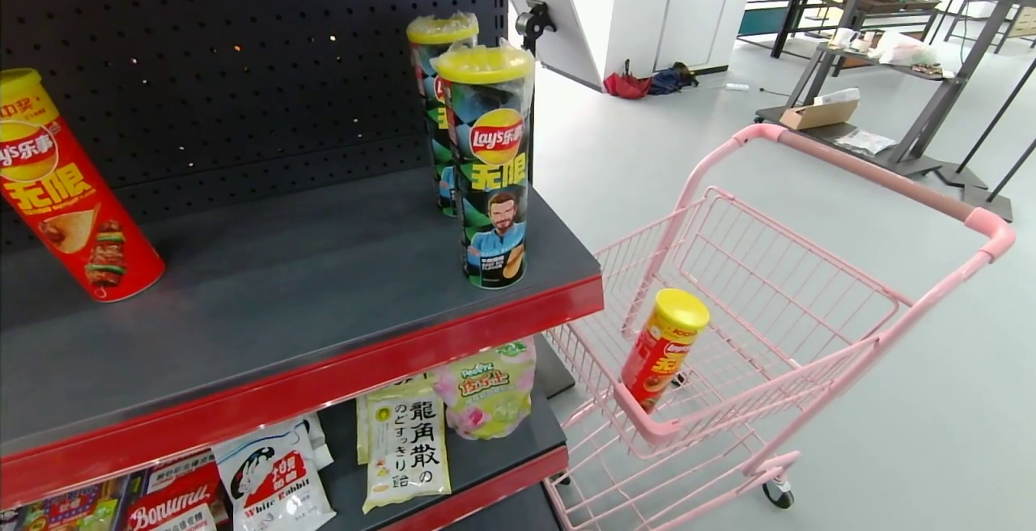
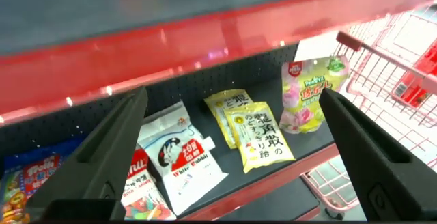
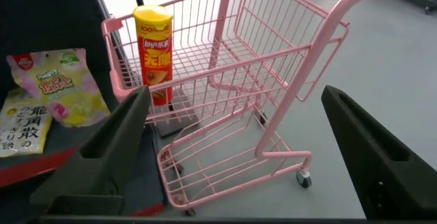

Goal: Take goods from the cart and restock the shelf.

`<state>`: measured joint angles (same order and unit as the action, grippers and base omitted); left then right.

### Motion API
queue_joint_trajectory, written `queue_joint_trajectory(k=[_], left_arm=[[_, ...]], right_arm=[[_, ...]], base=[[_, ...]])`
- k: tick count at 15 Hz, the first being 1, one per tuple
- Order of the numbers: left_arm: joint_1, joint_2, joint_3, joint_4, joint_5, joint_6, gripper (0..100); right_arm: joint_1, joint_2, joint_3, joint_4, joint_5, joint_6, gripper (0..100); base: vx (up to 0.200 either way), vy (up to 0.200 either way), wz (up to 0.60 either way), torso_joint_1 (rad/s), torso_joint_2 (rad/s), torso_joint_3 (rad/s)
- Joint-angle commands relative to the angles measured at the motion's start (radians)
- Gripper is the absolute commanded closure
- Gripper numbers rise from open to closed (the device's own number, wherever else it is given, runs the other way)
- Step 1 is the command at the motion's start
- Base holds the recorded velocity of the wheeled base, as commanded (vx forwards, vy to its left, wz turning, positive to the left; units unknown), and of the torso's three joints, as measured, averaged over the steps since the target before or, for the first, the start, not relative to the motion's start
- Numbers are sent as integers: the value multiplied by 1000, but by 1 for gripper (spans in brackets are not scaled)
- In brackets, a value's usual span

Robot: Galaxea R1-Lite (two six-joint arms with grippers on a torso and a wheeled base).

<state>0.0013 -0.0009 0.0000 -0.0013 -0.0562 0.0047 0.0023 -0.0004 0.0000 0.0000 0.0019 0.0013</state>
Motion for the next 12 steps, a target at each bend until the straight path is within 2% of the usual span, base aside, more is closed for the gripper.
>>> queue_joint_trajectory(k=[1, 5, 6, 7, 8, 9, 10, 11, 12], left_arm=[[0, 1, 0, -2, 1, 0, 0], [0, 1, 0, -2, -1, -2, 0], [0, 1, 0, -2, -1, 0, 0], [0, 1, 0, -2, -2, 1, 0], [0, 1, 0, -2, -2, 1, 0], [0, 1, 0, -2, -2, 0, 0], [0, 1, 0, -2, -2, 1, 0], [0, 1, 0, -2, -4, 1, 0], [0, 1, 0, -2, -4, 3, 0]], right_arm=[[1, 0, 0, -2, 1, -1, 0], [-1, 42, -3, 0, 1, -18, 0], [-8, 115, -98, -6, 13, -37, 0], [4, 422, -373, -2, 15, 80, 0], [8, 570, -506, -3, 20, 189, 0], [53, 812, -621, -15, 112, 232, 0], [77, 876, -609, -44, 142, 213, 0], [84, 1094, -532, -224, 153, 213, 0], [85, 1269, -466, -465, 179, 213, 0]], base=[[0, 0, 0, -134, 408, 261], [0, 0, 0, -33, 104, 73], [0, 0, 0, 0, 0, 0], [0, 0, 0, 0, 0, 0], [0, 0, 0, 0, 0, 0], [0, 0, 0, 0, 0, 0], [0, 0, 0, 0, 0, 0], [0, 0, 0, 0, 0, 0], [0, 0, 0, 0, 0, 0]])
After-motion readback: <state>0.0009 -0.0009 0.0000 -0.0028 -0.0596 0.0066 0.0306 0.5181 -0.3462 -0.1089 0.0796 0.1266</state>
